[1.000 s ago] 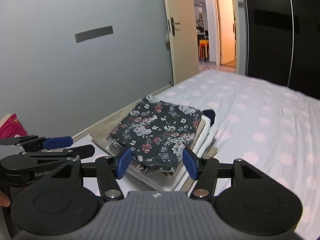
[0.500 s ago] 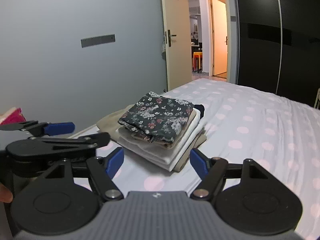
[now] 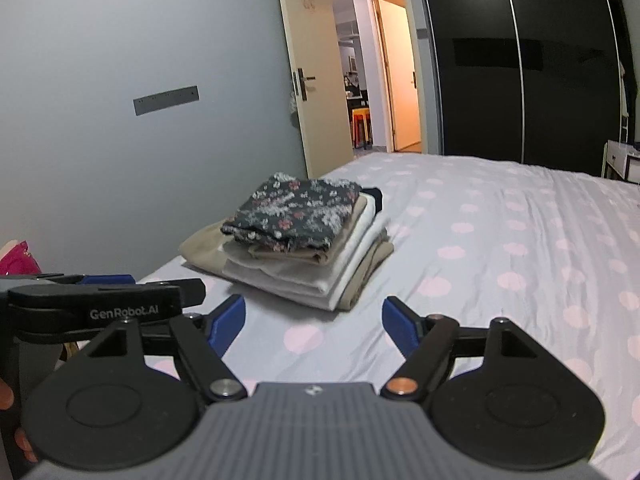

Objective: Fold clothes

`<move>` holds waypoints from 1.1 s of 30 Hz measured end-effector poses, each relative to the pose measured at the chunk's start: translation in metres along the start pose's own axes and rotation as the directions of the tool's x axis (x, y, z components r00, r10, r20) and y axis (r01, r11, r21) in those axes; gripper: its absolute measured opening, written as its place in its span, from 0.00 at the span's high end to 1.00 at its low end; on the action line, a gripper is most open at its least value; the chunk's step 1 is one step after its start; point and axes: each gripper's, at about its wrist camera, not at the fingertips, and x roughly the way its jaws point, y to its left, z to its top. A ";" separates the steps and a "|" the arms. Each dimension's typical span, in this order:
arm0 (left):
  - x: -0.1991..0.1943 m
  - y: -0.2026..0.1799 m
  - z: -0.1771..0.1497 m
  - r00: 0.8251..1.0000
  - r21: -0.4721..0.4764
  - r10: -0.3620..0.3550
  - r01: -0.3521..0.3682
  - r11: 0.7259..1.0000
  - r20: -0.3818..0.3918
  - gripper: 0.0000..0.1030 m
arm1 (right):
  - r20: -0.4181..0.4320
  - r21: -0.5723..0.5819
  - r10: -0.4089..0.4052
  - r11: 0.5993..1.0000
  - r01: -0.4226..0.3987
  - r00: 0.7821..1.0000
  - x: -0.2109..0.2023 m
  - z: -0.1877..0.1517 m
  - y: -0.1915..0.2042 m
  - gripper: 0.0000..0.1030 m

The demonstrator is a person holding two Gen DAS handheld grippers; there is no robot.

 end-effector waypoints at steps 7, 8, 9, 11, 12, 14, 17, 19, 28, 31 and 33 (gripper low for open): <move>-0.001 -0.007 -0.009 1.000 -0.003 -0.004 0.003 1.000 -0.013 0.27 | 0.002 -0.012 -0.027 1.000 0.027 1.000 -0.003 -0.009 -0.001 0.24; -0.001 -0.009 -0.010 1.000 -0.001 -0.001 0.001 1.000 -0.015 0.27 | 0.005 -0.014 -0.028 0.999 0.028 1.000 -0.004 -0.009 0.000 0.24; -0.001 -0.010 -0.010 1.000 0.000 0.000 0.000 1.000 -0.015 0.27 | 0.010 -0.016 -0.031 0.999 0.031 0.999 -0.005 -0.009 0.000 0.24; -0.002 -0.012 -0.011 1.000 0.001 0.000 0.000 1.000 -0.016 0.27 | 0.018 -0.025 -0.037 0.999 0.037 0.999 -0.007 -0.009 0.000 0.24; -0.002 -0.013 -0.011 1.000 0.000 0.001 -0.001 1.000 -0.016 0.27 | 0.021 -0.033 -0.042 0.999 0.042 0.999 -0.008 -0.009 0.001 0.24; -0.003 -0.014 -0.011 1.000 -0.003 -0.002 0.002 1.000 -0.016 0.27 | 0.027 -0.042 -0.048 0.998 0.049 0.998 -0.010 -0.009 0.001 0.23; -0.004 -0.015 -0.010 1.000 -0.005 0.001 -0.001 1.000 -0.014 0.27 | 0.033 -0.044 -0.048 0.998 0.050 0.998 -0.013 -0.009 0.001 0.23; -0.004 -0.015 -0.011 1.000 -0.006 0.002 -0.002 1.000 -0.015 0.27 | 0.037 -0.047 -0.049 0.998 0.051 0.998 -0.014 -0.009 0.001 0.23; -0.006 -0.017 -0.012 1.000 -0.009 0.000 -0.001 1.000 -0.022 0.27 | 0.037 -0.046 -0.049 0.998 0.050 0.998 -0.017 -0.009 -0.001 0.23; -0.007 -0.018 -0.012 1.000 -0.010 0.001 -0.001 1.000 -0.024 0.27 | 0.035 -0.042 -0.048 0.998 0.049 0.998 -0.017 -0.010 -0.001 0.23; -0.008 -0.018 -0.013 1.000 -0.011 0.001 -0.002 1.000 -0.025 0.27 | 0.034 -0.041 -0.049 0.998 0.050 0.998 -0.017 -0.010 -0.001 0.23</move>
